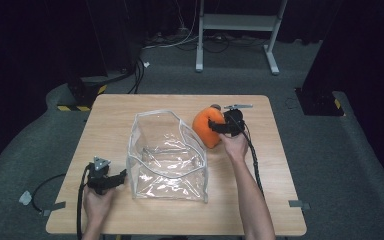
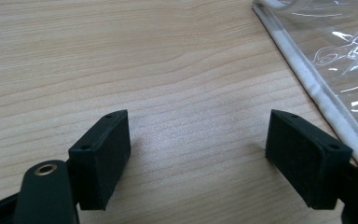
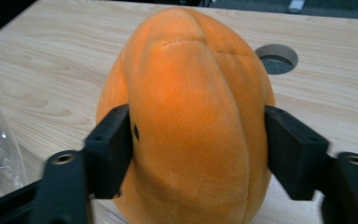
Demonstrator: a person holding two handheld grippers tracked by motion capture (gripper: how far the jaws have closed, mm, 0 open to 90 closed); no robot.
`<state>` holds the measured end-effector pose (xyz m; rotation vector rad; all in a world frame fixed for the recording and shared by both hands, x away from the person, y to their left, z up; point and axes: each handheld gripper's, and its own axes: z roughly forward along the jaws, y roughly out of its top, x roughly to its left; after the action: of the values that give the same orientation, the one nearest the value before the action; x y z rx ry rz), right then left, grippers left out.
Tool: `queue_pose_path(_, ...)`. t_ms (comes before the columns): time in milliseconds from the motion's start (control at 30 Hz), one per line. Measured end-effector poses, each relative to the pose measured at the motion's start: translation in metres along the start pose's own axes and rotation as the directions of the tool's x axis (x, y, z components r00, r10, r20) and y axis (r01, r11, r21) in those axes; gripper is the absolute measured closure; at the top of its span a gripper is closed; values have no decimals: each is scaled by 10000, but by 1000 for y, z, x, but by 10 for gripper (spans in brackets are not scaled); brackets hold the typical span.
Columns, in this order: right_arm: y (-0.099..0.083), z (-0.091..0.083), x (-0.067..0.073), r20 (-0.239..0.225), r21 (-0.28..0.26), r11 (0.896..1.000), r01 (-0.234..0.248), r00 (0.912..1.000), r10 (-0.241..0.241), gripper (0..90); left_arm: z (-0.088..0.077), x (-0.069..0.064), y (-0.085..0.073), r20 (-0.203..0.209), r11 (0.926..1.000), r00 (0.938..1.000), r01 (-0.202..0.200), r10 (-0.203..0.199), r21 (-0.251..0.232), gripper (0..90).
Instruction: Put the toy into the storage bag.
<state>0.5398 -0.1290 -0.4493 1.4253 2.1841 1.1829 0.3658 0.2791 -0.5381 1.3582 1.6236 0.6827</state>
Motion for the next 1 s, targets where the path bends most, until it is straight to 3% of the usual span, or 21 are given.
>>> queue_pose_path(333, -2, -4, 1, 76, 231, 9997, 125, 9999, -127, 565, 0, 0, 0, 10, 10000, 10000, 4, -4, 3, 221)
queue_pose_path(433, 0, -6, 8, 245, 160, 9988, 458, 9986, -462, 636, -1, 1, 0, 13, 9999, 10000, -80, 80, 91, 221)
queue_pose_path(600, 1, -7, 12, 354, 13, 9970, 779, 9963, -779, 655, -1, 1, 0, 21, 9999, 10000, -63, 63, 80, 221)
queue_pose_path(767, 2, -10, 11, 332, -77, 9973, 724, 9968, -721, 654, -1, 1, 0, 22, 9999, 10000, -63, 63, 81, 221)
queue_pose_path(1000, 7, -28, 9, 425, -302, 9949, 960, 9946, -947, 654, -1, 1, 0, 27, 9999, 10000, -55, 55, 84, 221)
